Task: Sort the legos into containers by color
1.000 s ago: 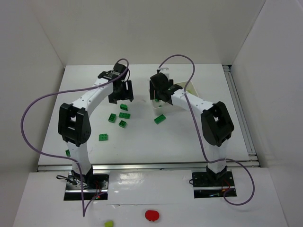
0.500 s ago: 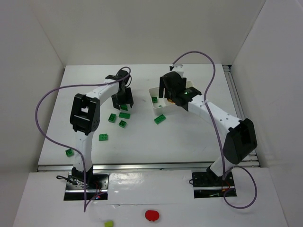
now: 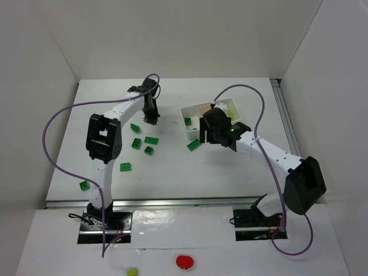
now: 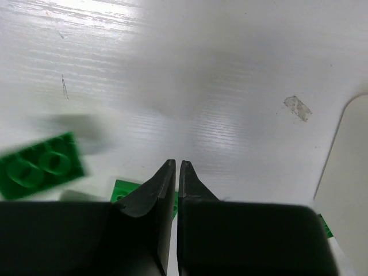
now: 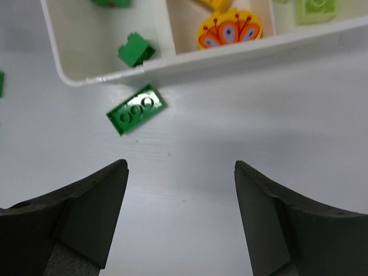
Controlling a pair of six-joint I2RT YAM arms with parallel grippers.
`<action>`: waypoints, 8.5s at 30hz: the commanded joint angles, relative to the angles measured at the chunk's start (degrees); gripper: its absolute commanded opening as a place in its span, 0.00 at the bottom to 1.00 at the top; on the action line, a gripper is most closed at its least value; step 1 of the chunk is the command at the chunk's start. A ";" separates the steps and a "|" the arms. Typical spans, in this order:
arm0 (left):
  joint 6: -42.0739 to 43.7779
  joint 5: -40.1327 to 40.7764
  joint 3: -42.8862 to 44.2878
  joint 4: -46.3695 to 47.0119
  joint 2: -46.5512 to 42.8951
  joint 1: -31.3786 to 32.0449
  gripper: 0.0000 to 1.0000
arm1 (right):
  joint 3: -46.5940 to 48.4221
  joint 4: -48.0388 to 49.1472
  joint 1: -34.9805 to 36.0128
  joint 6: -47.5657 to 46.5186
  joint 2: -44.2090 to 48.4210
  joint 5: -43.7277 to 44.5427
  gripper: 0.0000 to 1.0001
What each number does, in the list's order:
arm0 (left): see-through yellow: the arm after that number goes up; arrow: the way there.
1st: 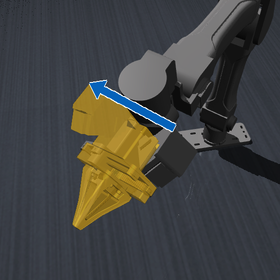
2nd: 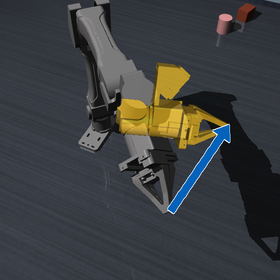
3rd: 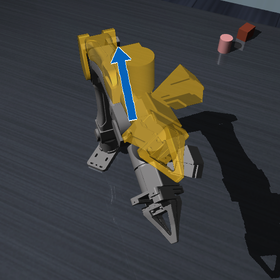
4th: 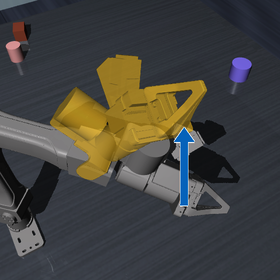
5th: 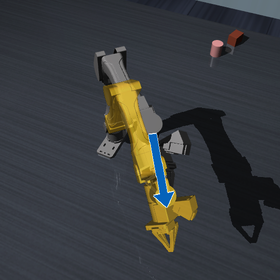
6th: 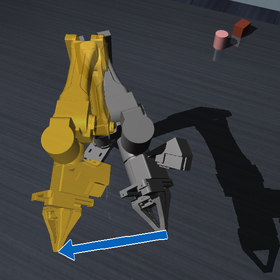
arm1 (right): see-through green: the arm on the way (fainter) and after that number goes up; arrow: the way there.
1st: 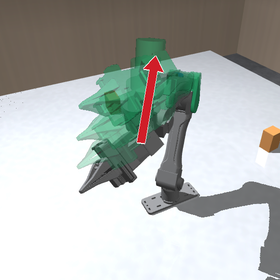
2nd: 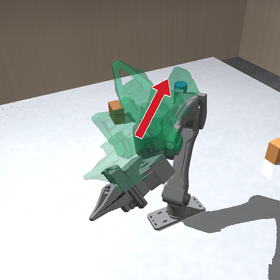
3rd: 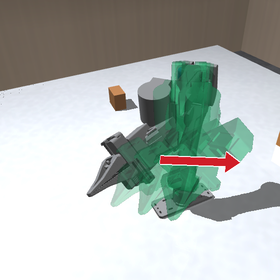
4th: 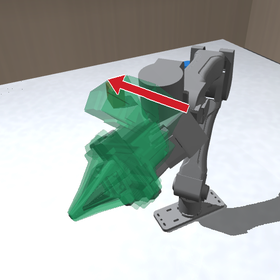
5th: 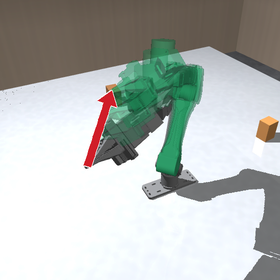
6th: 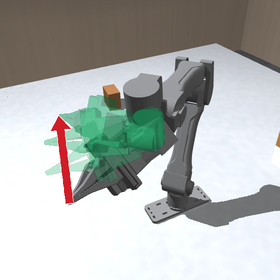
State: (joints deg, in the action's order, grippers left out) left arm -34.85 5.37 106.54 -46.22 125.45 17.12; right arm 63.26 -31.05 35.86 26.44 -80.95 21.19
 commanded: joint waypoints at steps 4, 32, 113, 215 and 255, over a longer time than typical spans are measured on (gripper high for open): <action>2.60 -1.67 4.45 -0.98 -4.51 0.36 0.12 | -4.02 0.63 1.41 0.99 2.11 -2.73 0.82; 3.55 1.94 -9.05 -6.61 -16.64 -16.35 0.89 | -1.83 3.63 2.99 -0.16 -3.34 -4.49 0.83; 10.86 -7.83 15.72 -3.44 -13.37 5.48 0.95 | -10.27 25.42 5.19 19.09 -13.00 -2.73 0.84; 11.38 -3.87 4.02 -3.44 -16.99 3.62 0.93 | -2.96 15.05 0.35 26.57 -23.75 12.13 0.29; -0.39 0.43 -21.72 -2.31 -14.35 1.16 0.94 | 21.91 18.13 -3.16 -4.55 -20.92 -0.62 0.82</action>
State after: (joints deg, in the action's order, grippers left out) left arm -32.42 5.72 86.08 -49.23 111.48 18.13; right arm 86.06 -14.13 32.95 22.79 -107.87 19.40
